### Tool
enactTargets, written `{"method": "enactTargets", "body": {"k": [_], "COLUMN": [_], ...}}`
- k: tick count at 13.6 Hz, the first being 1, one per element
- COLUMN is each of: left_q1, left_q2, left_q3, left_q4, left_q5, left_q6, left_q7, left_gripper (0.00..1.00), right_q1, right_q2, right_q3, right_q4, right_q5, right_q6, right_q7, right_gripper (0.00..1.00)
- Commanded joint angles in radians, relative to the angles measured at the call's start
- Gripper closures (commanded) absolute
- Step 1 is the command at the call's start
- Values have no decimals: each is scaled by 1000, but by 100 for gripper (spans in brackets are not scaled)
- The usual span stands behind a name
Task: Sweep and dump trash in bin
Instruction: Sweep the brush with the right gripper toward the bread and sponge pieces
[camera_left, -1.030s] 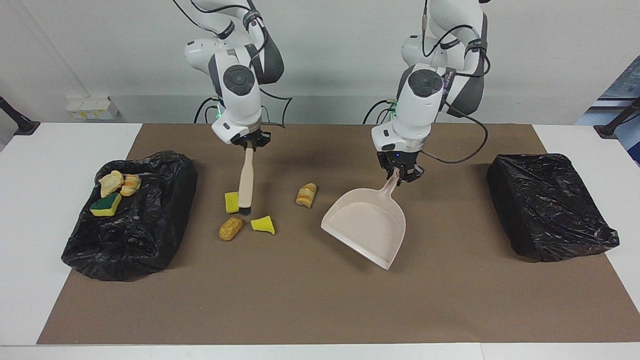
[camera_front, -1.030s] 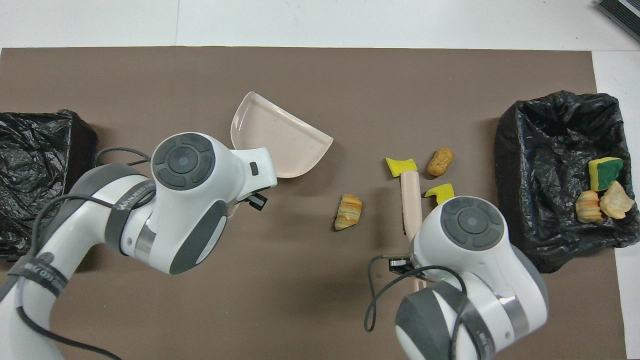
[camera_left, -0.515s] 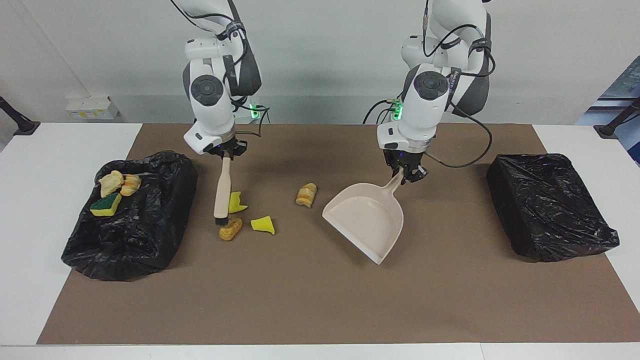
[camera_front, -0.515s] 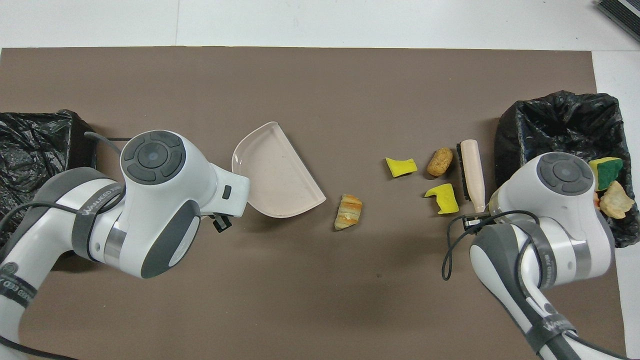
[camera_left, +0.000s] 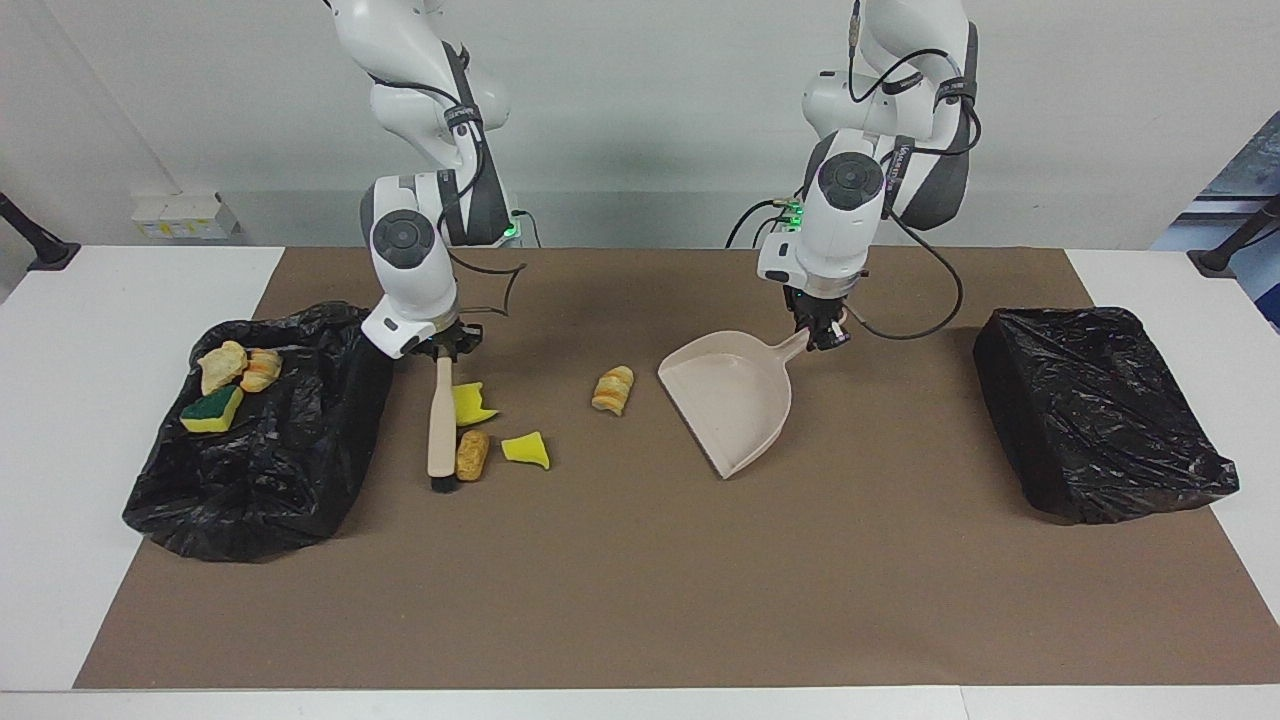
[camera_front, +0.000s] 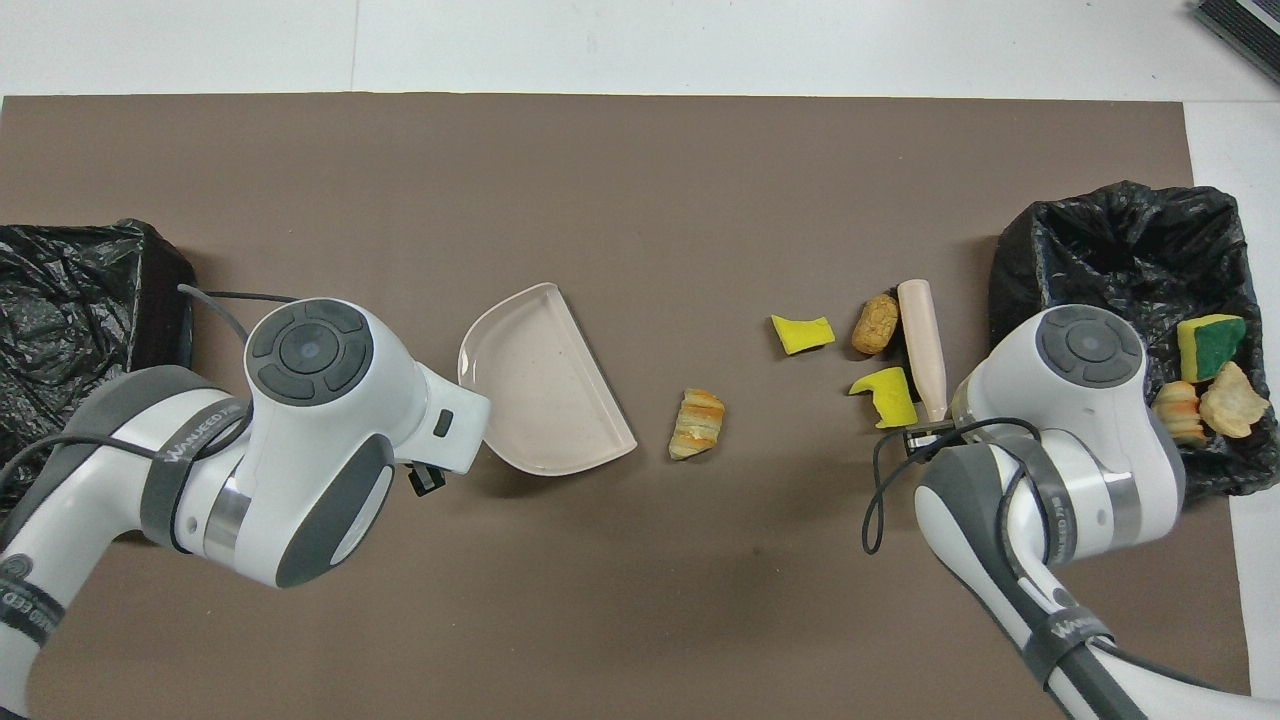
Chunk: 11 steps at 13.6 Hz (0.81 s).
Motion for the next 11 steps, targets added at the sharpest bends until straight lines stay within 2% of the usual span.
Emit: {"method": "enactTargets", "body": {"k": [1, 6, 9, 11], "left_q1": [-34, -53, -56, -56], "left_q2": [-86, -86, -84, -74], "left_q3": [2, 0, -1, -1], "left_q4": [-105, -126, -168, -168], "left_q5": [22, 22, 22, 22], "left_q6": [38, 58, 136, 143], "left_q7": [8, 5, 6, 5], "left_gripper": [100, 100, 100, 100], "right_q1": [55, 196, 301, 361], "right_q2": [15, 101, 124, 141], "right_q3": [6, 6, 6, 6], "right_q4": [10, 76, 108, 136], "right_q5": [2, 83, 192, 272], "right_q6": [14, 26, 31, 28], "right_q7": [-9, 127, 158, 172], "right_gripper": [100, 100, 100, 100]}}
